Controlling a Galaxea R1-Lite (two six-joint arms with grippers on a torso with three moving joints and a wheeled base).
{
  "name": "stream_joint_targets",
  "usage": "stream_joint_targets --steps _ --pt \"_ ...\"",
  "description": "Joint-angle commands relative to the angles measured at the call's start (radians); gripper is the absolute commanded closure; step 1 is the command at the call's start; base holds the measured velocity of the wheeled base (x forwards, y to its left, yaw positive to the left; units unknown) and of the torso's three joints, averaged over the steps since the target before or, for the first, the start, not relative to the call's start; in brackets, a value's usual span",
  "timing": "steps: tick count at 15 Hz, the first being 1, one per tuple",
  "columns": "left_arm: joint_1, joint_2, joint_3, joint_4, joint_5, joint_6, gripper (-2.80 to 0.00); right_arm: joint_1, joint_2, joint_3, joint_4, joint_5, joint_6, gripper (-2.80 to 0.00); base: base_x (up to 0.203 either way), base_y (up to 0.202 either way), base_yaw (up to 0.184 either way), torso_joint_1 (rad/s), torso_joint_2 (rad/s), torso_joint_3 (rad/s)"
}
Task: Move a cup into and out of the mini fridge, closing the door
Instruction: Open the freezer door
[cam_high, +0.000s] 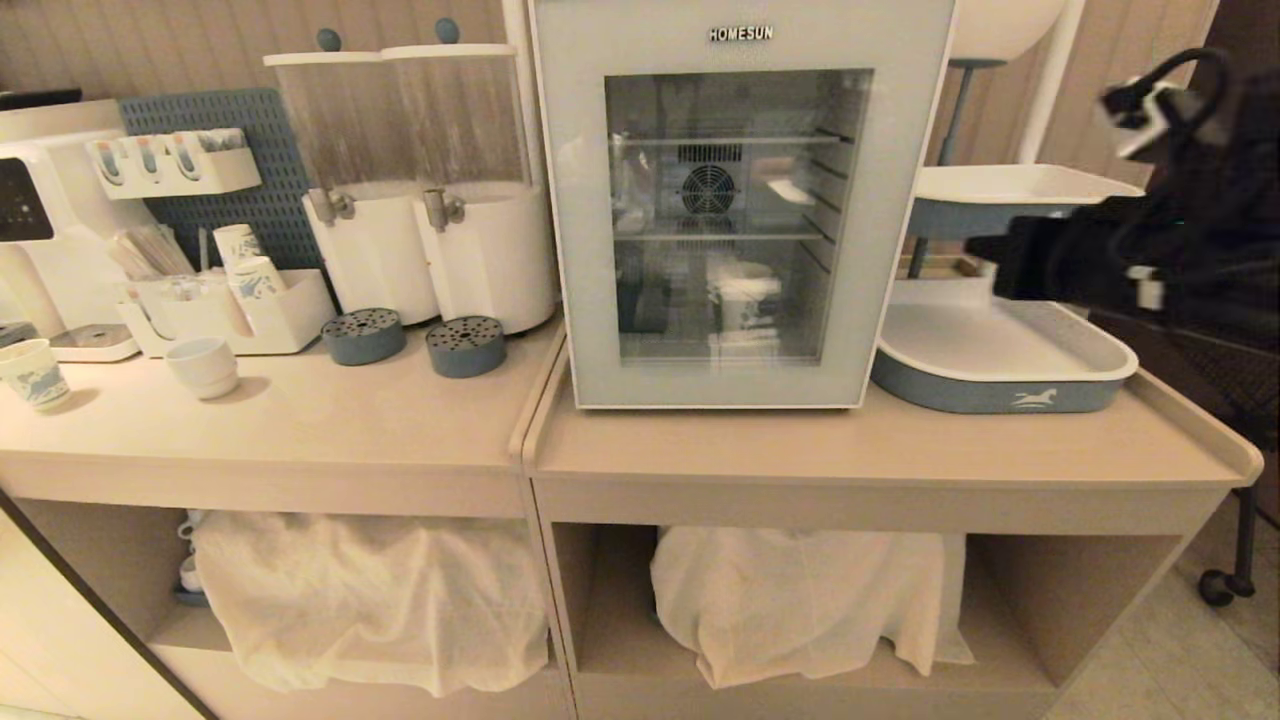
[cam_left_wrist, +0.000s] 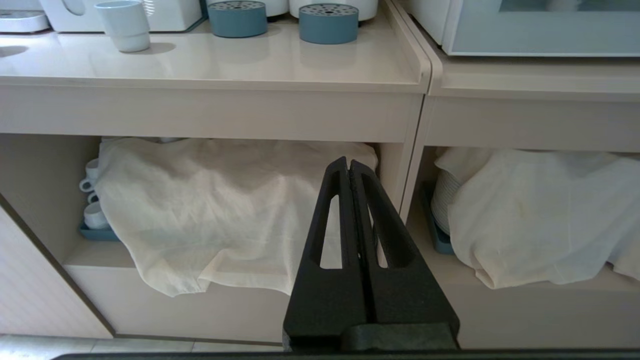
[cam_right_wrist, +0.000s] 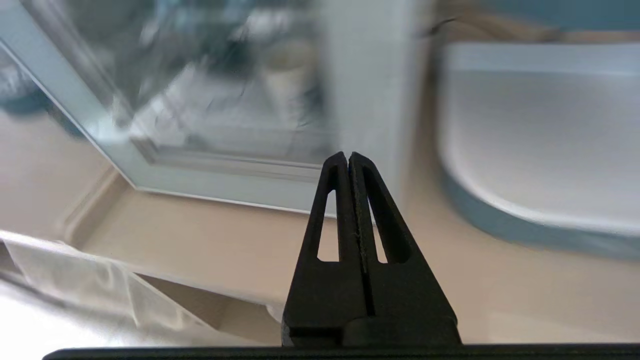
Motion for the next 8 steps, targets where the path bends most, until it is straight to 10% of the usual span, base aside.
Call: stream_joint_targets --steps 1,8 --pt "0.001 0.001 0.018 0.000 0.000 -0.001 0.00 -0.062 -0.313 0.081 0.070 0.010 0.046 0.00 0.000 0.000 0.000 0.000 0.00 0.000" --pt "0.001 0.001 0.018 -0.002 0.000 -0.001 0.00 -0.123 -0.865 0.246 0.414 -0.067 0.234 0.00 0.000 0.000 0.000 0.000 0.00 0.000"
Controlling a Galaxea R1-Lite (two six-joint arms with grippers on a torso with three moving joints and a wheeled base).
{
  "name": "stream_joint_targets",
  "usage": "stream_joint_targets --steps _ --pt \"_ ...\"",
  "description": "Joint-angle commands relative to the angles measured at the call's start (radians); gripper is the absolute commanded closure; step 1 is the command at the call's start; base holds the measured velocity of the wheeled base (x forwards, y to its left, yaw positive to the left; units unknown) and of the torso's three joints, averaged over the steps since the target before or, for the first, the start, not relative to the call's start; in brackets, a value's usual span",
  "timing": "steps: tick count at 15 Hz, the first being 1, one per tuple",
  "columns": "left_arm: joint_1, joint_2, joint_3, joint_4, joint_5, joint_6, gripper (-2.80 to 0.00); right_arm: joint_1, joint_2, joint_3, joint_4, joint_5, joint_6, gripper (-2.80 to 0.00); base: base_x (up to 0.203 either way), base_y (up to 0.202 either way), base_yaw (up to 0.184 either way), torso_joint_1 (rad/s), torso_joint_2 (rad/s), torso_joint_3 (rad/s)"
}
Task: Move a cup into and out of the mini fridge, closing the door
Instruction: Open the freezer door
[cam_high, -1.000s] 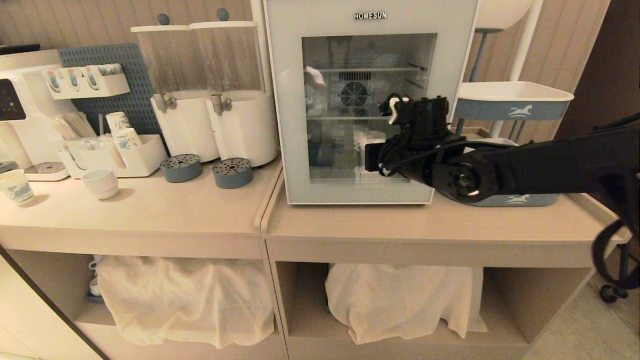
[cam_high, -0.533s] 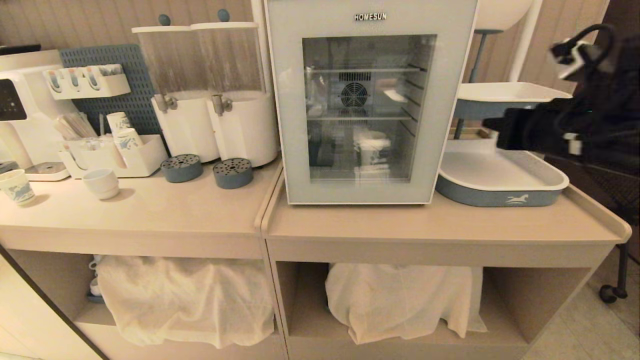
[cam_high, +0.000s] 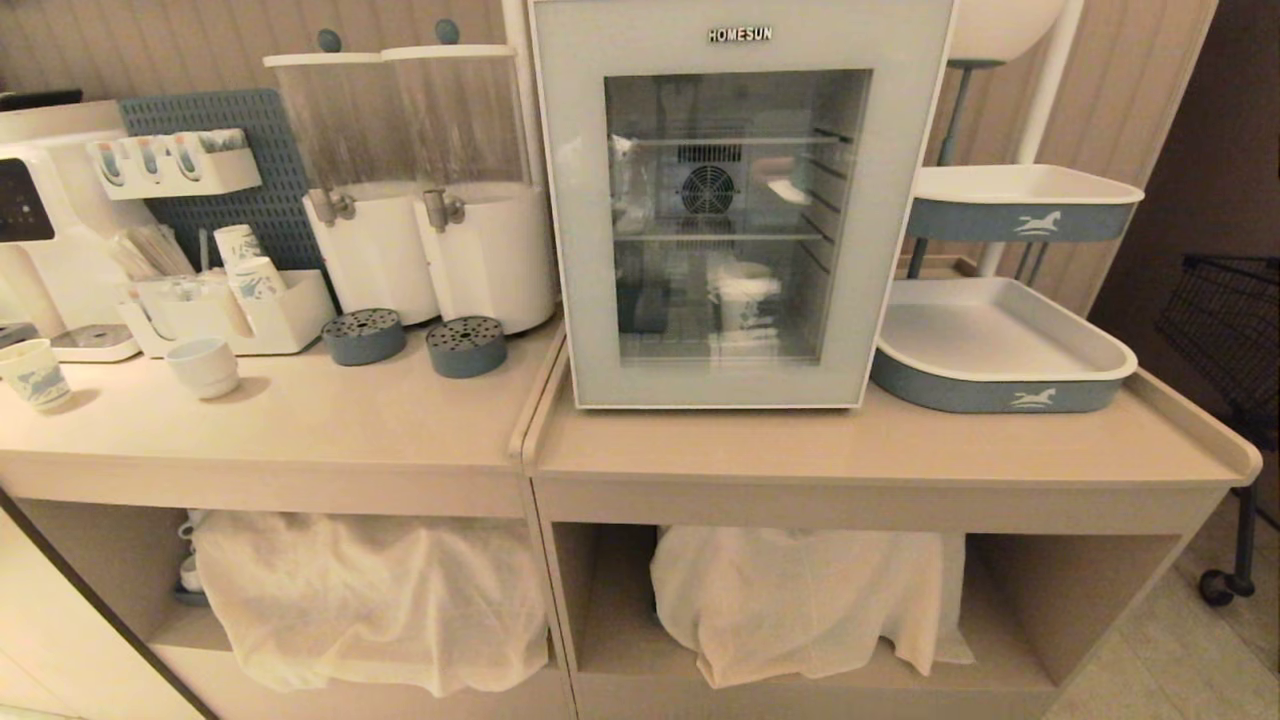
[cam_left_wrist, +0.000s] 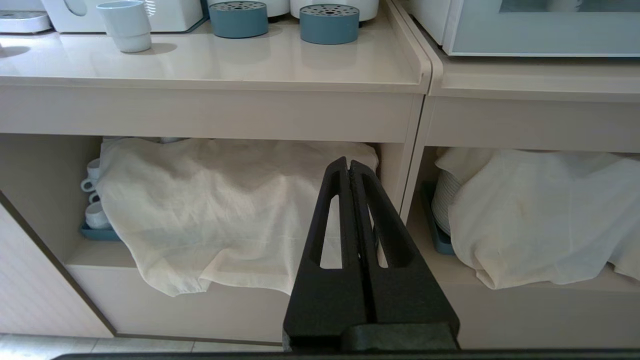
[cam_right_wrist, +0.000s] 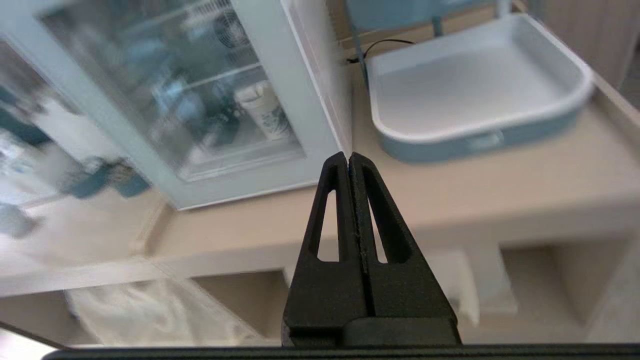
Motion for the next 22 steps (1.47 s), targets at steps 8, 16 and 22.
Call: stream_joint_targets --steps 8,16,22 --pt "0.000 0.001 0.018 0.000 0.000 -0.001 0.00 -0.124 -0.746 0.555 0.045 0.029 -0.076 0.00 0.000 0.000 0.000 0.000 0.00 0.000" --pt "-0.001 0.001 0.018 -0.001 0.000 0.001 0.00 -0.143 -0.849 0.904 -0.159 0.102 -0.424 0.00 0.000 0.000 0.000 0.000 0.00 0.000" --pt "0.000 0.001 0.018 0.000 -0.001 0.004 0.00 -0.143 -0.848 0.879 -0.031 0.113 -0.329 0.00 0.000 0.000 0.000 0.000 0.00 0.000"
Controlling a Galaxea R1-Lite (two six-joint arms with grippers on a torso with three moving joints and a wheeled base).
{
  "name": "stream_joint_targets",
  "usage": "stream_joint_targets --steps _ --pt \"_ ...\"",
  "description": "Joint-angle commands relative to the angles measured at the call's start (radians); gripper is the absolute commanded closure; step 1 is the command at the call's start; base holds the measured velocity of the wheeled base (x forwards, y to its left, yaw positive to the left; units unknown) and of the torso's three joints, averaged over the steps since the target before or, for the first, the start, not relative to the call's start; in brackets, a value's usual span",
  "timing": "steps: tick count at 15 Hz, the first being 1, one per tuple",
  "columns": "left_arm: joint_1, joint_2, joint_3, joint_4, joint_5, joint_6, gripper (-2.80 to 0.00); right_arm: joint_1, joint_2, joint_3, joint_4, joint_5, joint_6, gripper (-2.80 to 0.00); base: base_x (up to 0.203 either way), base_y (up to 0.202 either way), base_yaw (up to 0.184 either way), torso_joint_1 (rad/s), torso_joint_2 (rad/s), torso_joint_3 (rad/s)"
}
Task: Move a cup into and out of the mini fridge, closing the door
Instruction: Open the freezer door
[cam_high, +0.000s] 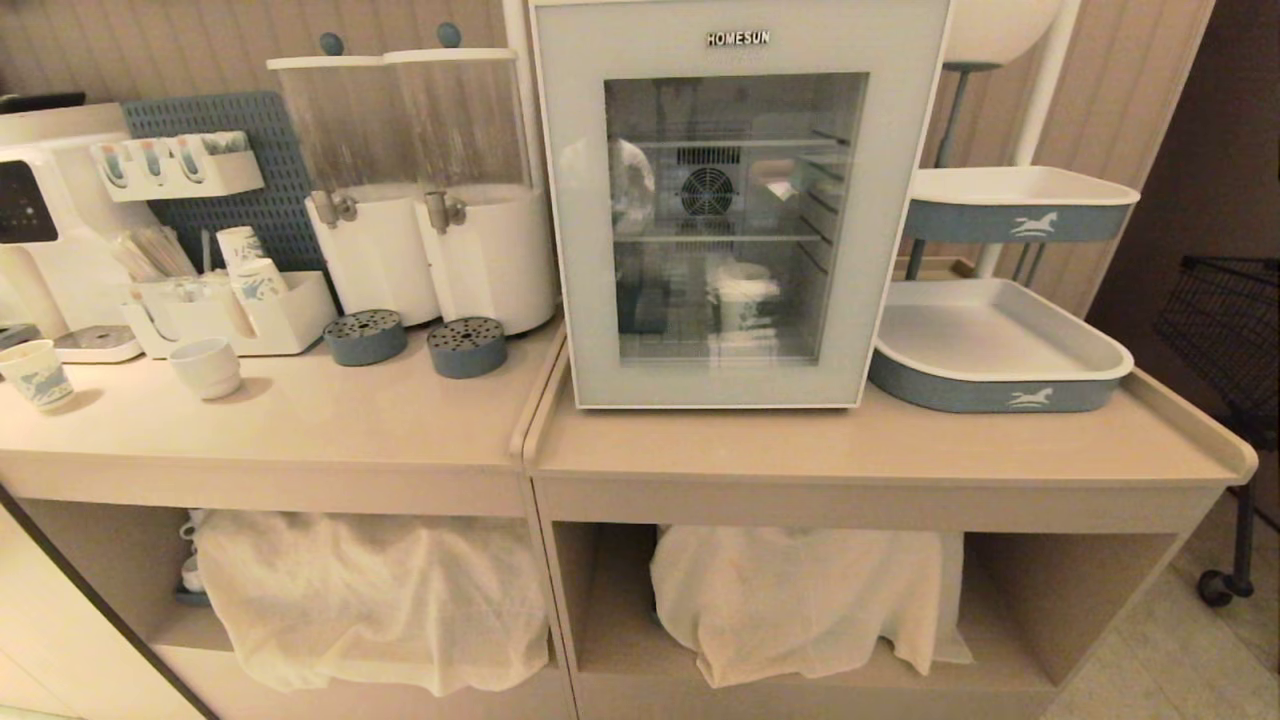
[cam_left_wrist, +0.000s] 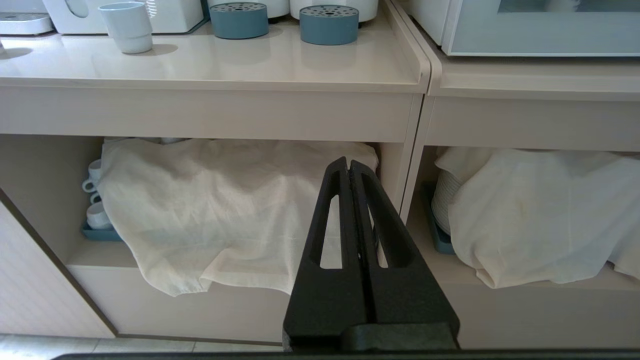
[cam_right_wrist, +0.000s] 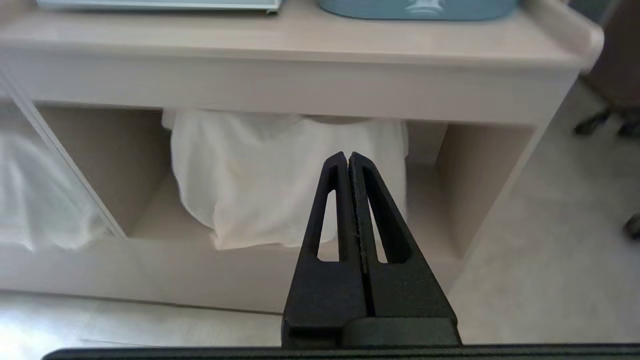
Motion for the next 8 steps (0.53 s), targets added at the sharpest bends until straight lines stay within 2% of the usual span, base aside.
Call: stream_joint_targets --steps 1,8 --pt "0.001 0.001 0.017 -0.001 -0.002 0.001 0.00 0.000 0.001 0.004 -0.026 -0.005 0.027 0.00 0.000 0.000 0.000 0.000 0.00 0.000" --pt "0.001 0.001 0.017 0.000 -0.002 0.002 0.00 0.000 0.001 0.002 -0.021 -0.005 0.024 0.00 0.000 0.000 0.000 0.000 0.00 0.000"
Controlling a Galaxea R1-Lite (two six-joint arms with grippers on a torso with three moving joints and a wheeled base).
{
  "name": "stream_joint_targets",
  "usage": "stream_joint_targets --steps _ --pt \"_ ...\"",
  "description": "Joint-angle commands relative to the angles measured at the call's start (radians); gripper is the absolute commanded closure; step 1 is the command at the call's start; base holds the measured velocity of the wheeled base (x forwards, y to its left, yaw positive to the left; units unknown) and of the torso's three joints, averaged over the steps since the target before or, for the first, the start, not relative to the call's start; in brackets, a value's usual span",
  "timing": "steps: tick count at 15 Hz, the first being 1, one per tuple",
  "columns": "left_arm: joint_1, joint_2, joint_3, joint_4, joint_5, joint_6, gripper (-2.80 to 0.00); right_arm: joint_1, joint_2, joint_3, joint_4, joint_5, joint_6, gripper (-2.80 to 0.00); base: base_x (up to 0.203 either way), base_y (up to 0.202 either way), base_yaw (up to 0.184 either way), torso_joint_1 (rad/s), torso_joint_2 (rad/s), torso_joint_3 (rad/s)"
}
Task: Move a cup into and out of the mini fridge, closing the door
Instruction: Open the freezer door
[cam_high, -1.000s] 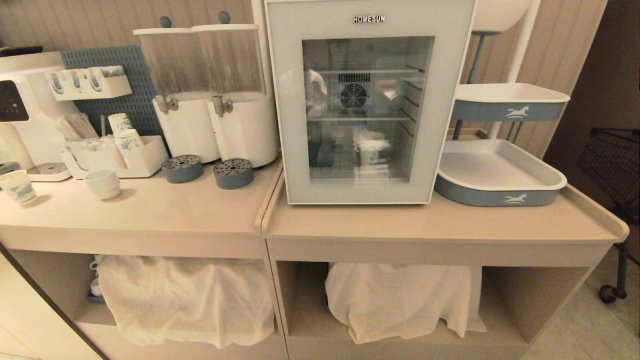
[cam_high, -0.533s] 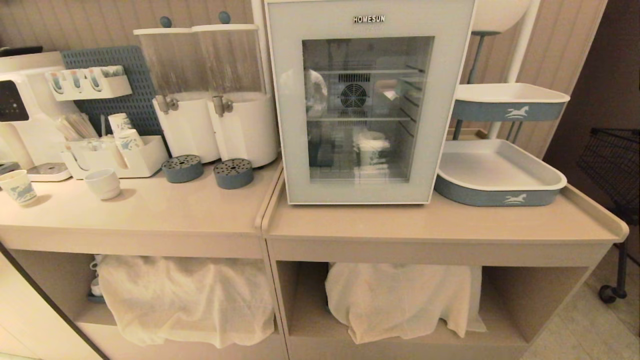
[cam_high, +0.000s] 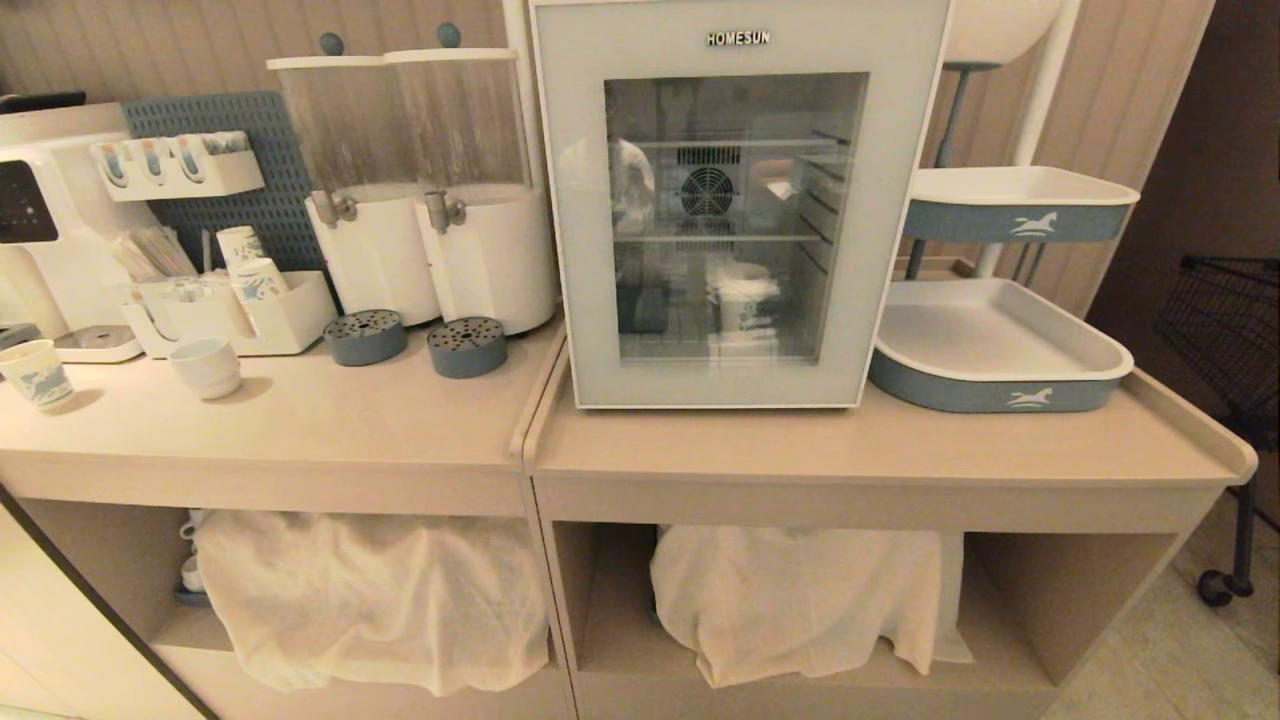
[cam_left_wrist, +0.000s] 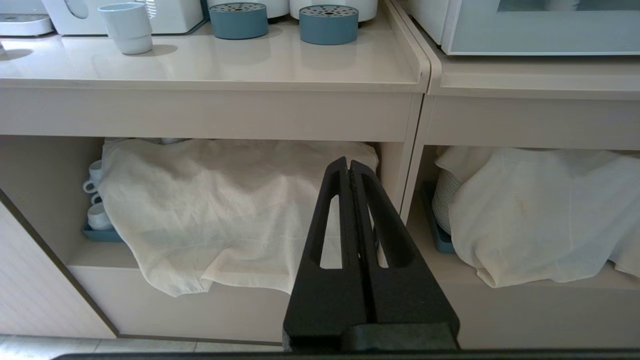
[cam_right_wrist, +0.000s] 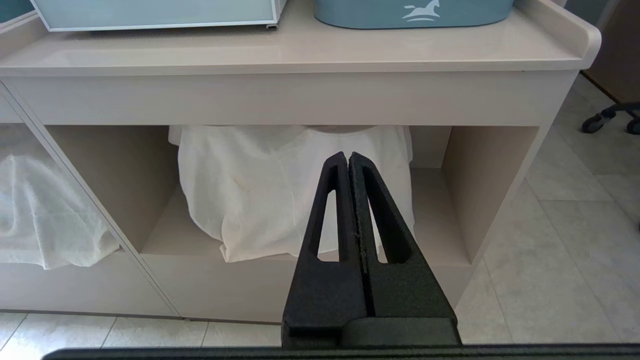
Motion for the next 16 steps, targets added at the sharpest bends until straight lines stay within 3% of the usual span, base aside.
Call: stream_joint_targets --steps 1,16 --pt "0.000 0.001 0.017 0.001 0.000 0.001 0.00 0.000 0.002 0.000 0.000 0.000 -0.001 0.00 0.000 0.000 0.000 0.000 0.00 0.000" --pt "0.000 0.001 0.017 0.004 0.000 0.008 0.00 0.000 0.002 0.000 -0.001 0.000 -0.001 0.00 0.000 0.000 0.000 0.000 0.00 0.000"
